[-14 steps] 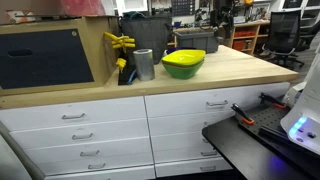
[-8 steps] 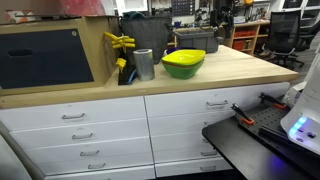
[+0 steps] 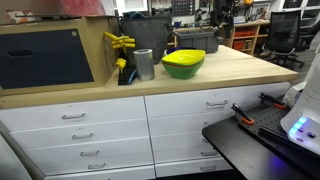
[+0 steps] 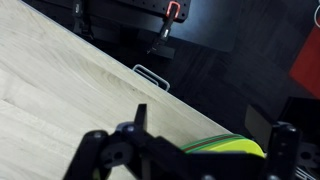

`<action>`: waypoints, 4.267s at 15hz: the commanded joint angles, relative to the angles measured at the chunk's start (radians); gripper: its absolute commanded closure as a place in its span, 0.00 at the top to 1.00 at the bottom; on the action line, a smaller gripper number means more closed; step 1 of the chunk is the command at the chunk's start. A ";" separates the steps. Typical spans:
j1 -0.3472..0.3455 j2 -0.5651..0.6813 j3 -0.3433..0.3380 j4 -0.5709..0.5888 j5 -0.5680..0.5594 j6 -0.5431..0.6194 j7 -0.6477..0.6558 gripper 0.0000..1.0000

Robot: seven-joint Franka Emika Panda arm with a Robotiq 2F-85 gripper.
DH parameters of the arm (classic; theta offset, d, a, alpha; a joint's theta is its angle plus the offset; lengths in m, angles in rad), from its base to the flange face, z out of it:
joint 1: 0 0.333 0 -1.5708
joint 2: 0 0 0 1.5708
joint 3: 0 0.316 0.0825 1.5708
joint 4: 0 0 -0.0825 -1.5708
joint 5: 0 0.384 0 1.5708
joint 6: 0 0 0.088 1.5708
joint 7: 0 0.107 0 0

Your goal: Move the blue bowl forward, then put it in the yellow bowl, then move the bowls to the left

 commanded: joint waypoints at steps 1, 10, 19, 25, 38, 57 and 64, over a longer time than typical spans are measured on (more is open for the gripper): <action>-0.022 0.027 0.009 0.037 -0.011 -0.005 -0.019 1.00; -0.027 0.188 0.020 0.162 -0.012 0.049 -0.022 1.00; -0.052 0.363 0.025 0.286 -0.072 0.235 -0.011 1.00; -0.085 0.497 0.023 0.394 -0.078 0.367 0.011 1.00; -0.087 0.750 0.006 0.604 -0.165 0.630 0.187 1.00; -0.115 0.966 -0.061 0.807 -0.214 0.709 0.369 0.66; -0.116 0.952 -0.052 0.810 -0.191 0.660 0.392 0.14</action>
